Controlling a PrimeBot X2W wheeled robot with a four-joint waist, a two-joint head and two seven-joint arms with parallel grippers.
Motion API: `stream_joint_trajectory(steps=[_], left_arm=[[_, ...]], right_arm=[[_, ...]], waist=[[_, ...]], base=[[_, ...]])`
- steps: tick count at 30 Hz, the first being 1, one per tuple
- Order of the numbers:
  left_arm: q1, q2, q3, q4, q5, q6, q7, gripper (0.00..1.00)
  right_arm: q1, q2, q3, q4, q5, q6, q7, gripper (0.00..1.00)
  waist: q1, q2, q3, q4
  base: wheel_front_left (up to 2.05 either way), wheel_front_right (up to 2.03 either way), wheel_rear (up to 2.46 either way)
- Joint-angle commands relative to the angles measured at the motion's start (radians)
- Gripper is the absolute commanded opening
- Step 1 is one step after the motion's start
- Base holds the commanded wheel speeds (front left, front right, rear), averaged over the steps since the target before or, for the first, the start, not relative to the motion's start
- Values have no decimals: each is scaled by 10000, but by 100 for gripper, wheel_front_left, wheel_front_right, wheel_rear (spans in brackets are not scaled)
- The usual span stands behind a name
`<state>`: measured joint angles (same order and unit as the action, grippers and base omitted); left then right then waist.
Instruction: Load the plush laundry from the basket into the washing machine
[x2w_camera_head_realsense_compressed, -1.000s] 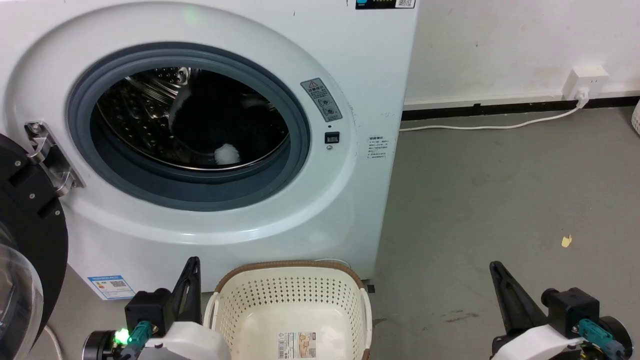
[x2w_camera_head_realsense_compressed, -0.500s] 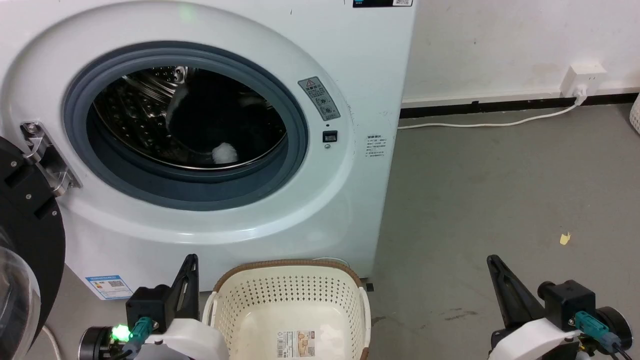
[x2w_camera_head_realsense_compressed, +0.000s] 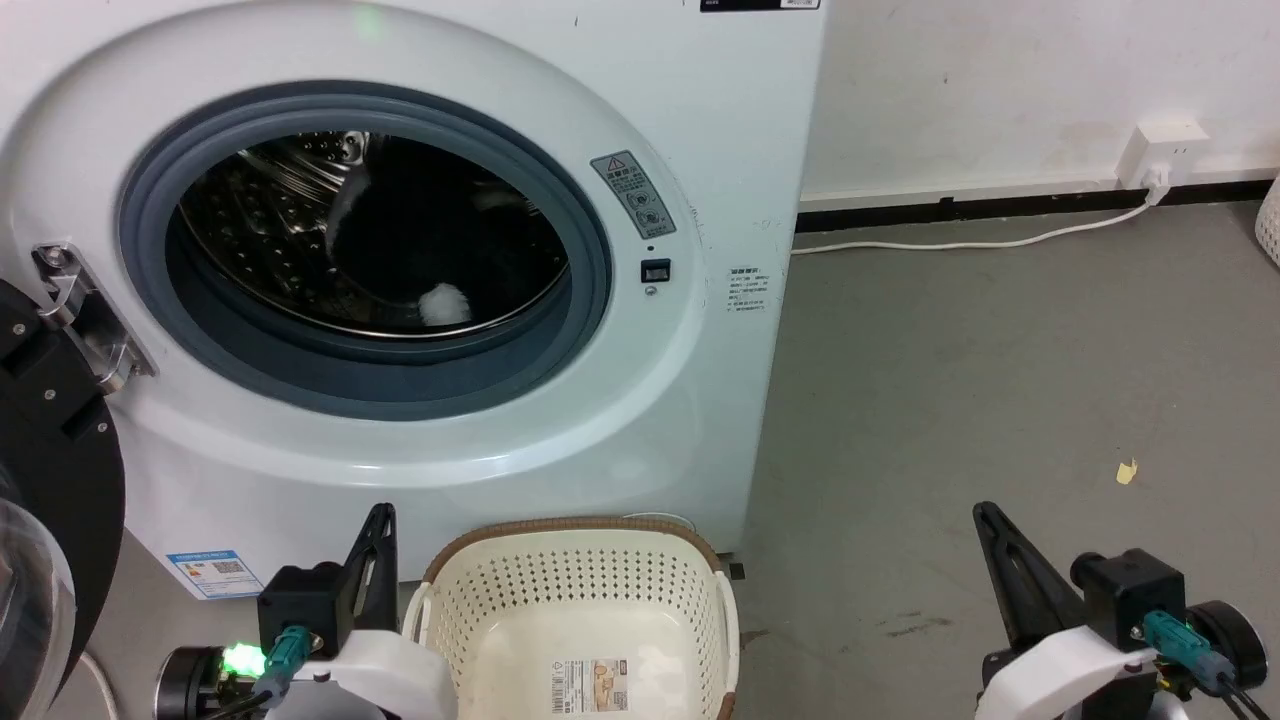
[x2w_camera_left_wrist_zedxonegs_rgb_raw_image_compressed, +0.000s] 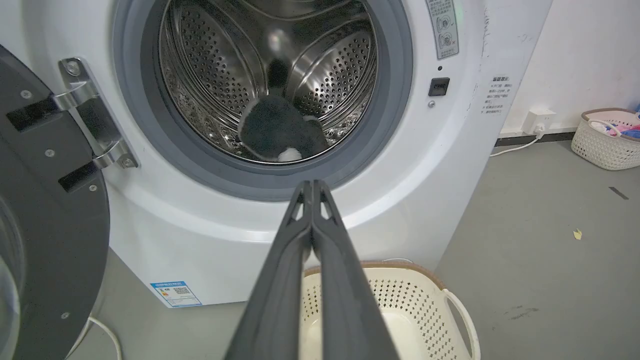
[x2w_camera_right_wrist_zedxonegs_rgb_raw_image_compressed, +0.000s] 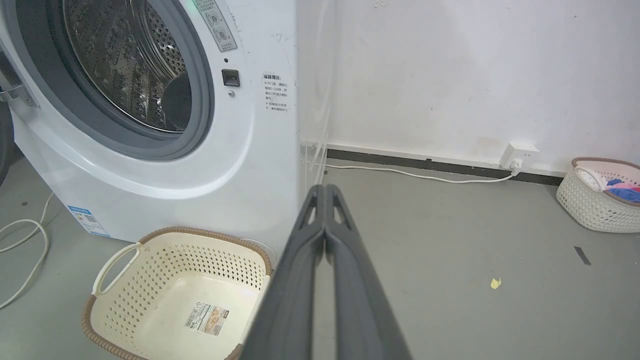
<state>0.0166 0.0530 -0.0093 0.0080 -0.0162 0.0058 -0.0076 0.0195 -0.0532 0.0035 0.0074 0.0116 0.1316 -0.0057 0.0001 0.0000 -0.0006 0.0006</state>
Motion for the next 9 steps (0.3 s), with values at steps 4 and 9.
stream_joint_trajectory(steps=[4,9], left_arm=[[-166,-28,93,-80,162,-58,76,0],[-166,-28,93,-80,162,-58,76,0]], right_arm=[[-195,30,-35,-74,-116,-9,57,0],[-195,30,-35,-74,-116,-9,57,0]], waist=[[-1,0,6,-6],[-1,0,6,-6]], base=[[0,0,0],[0,0,0]])
